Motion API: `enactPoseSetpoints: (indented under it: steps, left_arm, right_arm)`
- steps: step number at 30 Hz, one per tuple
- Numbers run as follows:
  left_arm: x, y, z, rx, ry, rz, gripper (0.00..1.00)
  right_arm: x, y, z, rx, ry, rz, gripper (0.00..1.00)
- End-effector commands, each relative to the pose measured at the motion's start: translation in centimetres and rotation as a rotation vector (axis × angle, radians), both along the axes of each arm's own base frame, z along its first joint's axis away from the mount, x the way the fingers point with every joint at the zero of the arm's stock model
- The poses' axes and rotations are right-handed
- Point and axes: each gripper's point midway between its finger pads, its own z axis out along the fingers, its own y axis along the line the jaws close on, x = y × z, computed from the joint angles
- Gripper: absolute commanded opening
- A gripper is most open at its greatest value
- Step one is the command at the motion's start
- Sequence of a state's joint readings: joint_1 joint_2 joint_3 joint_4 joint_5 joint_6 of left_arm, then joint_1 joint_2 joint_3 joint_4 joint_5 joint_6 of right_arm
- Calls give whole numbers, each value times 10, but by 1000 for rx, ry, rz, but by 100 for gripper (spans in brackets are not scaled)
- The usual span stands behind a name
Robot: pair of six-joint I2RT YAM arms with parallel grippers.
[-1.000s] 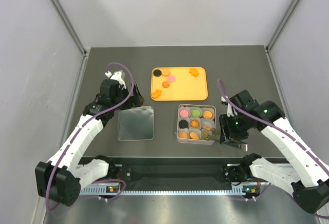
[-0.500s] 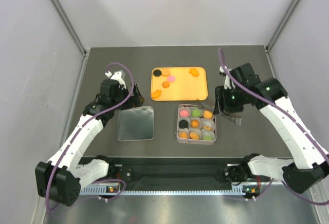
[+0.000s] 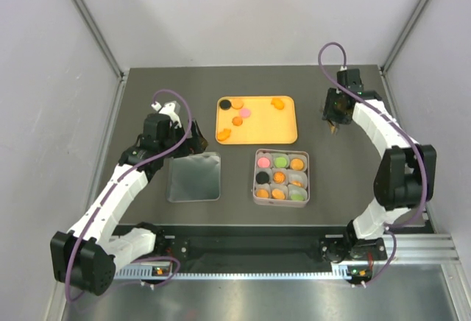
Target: Pack the cookies
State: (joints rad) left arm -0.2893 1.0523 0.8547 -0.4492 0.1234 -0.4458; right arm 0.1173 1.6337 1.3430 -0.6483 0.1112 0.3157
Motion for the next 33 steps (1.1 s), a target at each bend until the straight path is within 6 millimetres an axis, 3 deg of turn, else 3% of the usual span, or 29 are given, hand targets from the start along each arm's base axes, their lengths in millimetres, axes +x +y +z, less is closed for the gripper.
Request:
enactPoseSetpoints:
  steps: [1, 6, 18, 25, 28, 33]
  left_arm:
    - [4, -2, 7, -16, -33, -4, 98]
    - [6, 0, -3, -3, -10, 7, 98]
    - [11, 5, -38, 37, 100, 57, 95]
    - [9, 18, -56, 100, 172, 118, 90]
    - [13, 39, -54, 180, 166, 211, 87]
    - [10, 81, -47, 322, 177, 390, 73]
  right_arm:
    - [47, -16, -5, -51, -126, -59, 47]
    - [51, -28, -40, -49, -97, -100, 51]
    - [31, -24, -71, -20, -49, -99, 61]
    - [30, -19, -57, 4, -60, -90, 81]
    - [26, -20, -52, 2, -61, -85, 84]
    - [18, -18, -30, 14, -98, -76, 88]
